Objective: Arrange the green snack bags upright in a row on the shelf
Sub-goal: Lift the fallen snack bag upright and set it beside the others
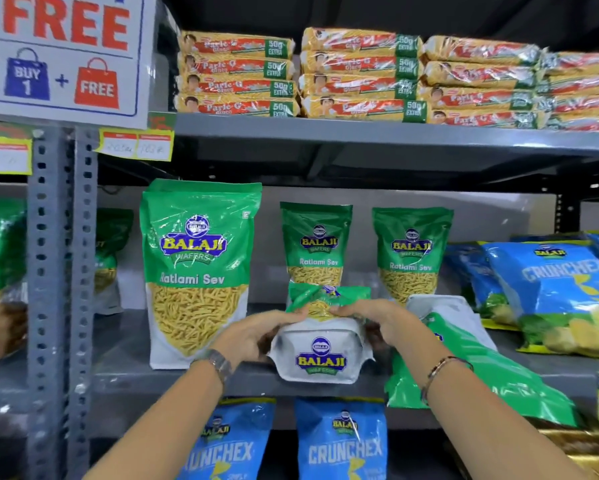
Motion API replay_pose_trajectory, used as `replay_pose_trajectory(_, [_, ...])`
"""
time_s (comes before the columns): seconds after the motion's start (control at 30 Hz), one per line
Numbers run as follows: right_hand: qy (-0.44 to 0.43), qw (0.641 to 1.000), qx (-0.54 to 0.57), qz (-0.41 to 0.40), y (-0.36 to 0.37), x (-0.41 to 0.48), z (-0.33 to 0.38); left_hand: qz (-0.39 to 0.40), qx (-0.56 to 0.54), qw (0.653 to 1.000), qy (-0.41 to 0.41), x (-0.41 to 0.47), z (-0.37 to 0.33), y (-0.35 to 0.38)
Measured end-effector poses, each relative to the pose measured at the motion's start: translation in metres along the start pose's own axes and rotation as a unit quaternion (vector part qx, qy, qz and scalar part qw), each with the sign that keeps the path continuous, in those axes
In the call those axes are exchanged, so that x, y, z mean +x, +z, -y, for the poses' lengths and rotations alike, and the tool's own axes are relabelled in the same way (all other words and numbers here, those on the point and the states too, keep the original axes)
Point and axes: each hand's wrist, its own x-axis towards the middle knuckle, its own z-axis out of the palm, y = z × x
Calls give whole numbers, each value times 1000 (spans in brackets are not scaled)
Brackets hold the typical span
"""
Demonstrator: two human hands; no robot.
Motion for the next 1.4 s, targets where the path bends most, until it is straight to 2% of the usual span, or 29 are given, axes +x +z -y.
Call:
replay_pose_trajectory(0.13, [-43,999,29,-3,-10,-5,16,-85,67,992,66,0,-8,-1])
replay_pose_trajectory(0.23, [-120,990,74,-32,-16,11,24,-120,33,982,142,6,-8,0])
replay_pose_trajectory(0.37, [-199,973,35,-111,-9,30,23,-182,86,951,233,24,1,-3])
replay_pose_trajectory(0.47, [-216,968,15,-126,0,45,15,-208,100,935,271,37,12,-4])
replay_pose_trajectory(0.7, [-235,963,30,-128,2,94,-24,-197,159,933,257,53,24,-14])
replay_pose_trajectory(0.87, [-237,967,71,-60,-6,57,-10,-183,135,938,261,50,21,-14])
replay_pose_trajectory(1.0, [-248,962,102,-50,-13,59,-6,-184,102,943,259,53,18,-16])
replay_pose_trajectory(1.17, [-248,963,101,-22,-10,62,1,-162,117,946,254,56,16,-16])
replay_pose_trajectory(1.4, [-252,956,132,-68,-7,79,-3,-199,132,933,271,56,23,-11])
